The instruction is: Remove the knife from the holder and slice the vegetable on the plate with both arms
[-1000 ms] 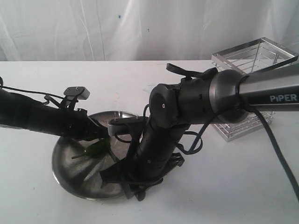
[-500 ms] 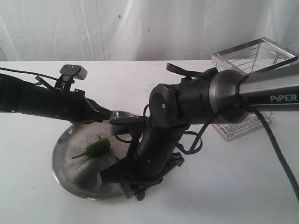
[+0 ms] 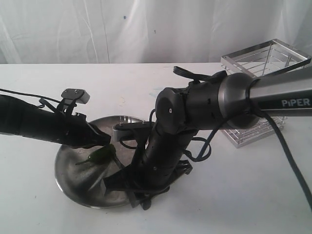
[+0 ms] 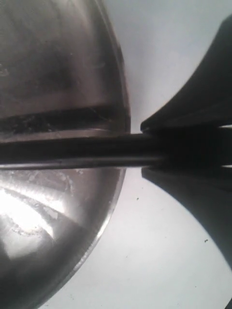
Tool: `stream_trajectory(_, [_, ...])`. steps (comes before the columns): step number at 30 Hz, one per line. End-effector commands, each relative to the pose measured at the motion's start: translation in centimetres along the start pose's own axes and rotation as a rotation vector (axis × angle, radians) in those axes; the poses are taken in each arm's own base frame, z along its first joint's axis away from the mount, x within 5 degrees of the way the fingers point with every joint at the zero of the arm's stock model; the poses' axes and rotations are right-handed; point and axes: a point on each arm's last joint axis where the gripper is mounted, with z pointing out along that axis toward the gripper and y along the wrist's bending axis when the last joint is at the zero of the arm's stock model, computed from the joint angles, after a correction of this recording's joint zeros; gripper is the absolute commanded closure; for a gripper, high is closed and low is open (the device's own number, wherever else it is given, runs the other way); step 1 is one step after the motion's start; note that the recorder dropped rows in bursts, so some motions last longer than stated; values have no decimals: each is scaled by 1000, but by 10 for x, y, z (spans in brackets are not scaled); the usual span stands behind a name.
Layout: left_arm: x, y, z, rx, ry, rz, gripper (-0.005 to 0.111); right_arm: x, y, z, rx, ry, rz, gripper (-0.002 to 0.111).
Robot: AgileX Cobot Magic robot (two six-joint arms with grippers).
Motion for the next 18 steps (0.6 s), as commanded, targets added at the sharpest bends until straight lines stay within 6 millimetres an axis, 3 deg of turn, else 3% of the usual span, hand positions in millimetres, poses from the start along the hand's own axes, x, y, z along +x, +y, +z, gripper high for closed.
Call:
stream_trajectory(1, [18, 4, 15, 25, 60, -18, 107, -3, 2, -2, -5, -16, 6, 108])
stream_trajectory(13, [44, 14, 27, -8, 167, -29, 107, 5, 1, -3, 0, 73, 10, 108])
stream_trajectory(18, [32, 14, 24, -24, 122, -34, 107, 4, 1, -2, -1, 53, 13, 108])
